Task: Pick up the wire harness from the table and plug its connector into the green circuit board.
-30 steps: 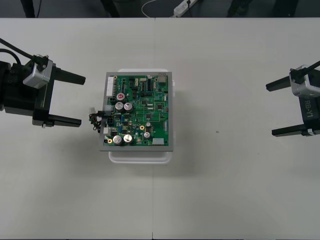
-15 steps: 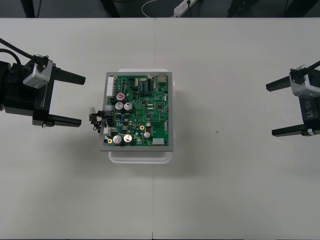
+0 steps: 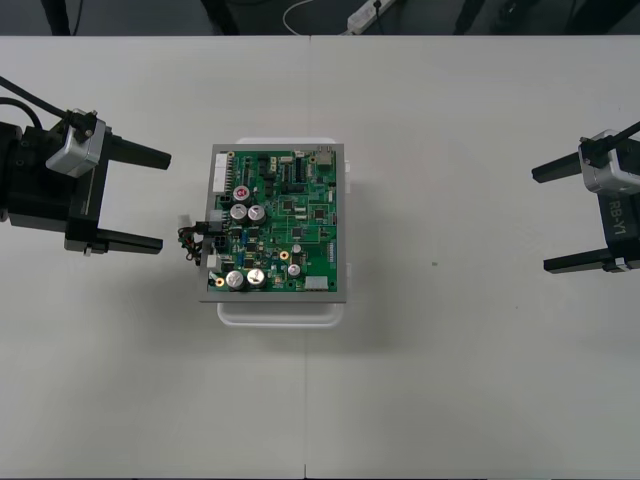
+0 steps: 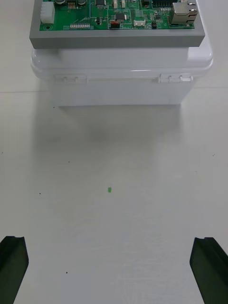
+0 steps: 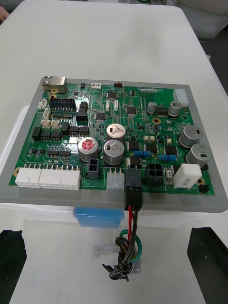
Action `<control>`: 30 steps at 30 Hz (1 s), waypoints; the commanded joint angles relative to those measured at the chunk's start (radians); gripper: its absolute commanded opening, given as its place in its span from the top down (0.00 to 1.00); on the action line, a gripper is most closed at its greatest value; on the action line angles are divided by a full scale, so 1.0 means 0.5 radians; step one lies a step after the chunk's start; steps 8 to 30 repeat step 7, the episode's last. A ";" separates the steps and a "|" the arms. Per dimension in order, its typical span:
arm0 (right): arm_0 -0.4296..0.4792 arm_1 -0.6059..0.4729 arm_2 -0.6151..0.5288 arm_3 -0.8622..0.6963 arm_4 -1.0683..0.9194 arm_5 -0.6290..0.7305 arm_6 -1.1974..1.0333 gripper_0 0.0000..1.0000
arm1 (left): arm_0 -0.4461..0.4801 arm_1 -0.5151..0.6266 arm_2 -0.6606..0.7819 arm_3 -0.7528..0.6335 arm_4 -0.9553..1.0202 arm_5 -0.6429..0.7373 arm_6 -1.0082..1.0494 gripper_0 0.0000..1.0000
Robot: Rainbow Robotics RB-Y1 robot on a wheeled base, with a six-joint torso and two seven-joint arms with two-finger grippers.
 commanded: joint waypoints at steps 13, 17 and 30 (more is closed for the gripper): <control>0.024 0.027 -0.072 -0.037 0.010 -0.007 -0.025 0.00 | -0.058 0.013 -0.013 -0.054 0.026 -0.047 0.007 0.00; 0.024 0.027 -0.072 -0.037 0.010 -0.007 -0.025 0.00 | -0.058 0.013 -0.013 -0.054 0.026 -0.047 0.007 0.00; 0.024 0.027 -0.072 -0.037 0.010 -0.007 -0.025 0.00 | -0.058 0.013 -0.013 -0.054 0.026 -0.047 0.007 0.00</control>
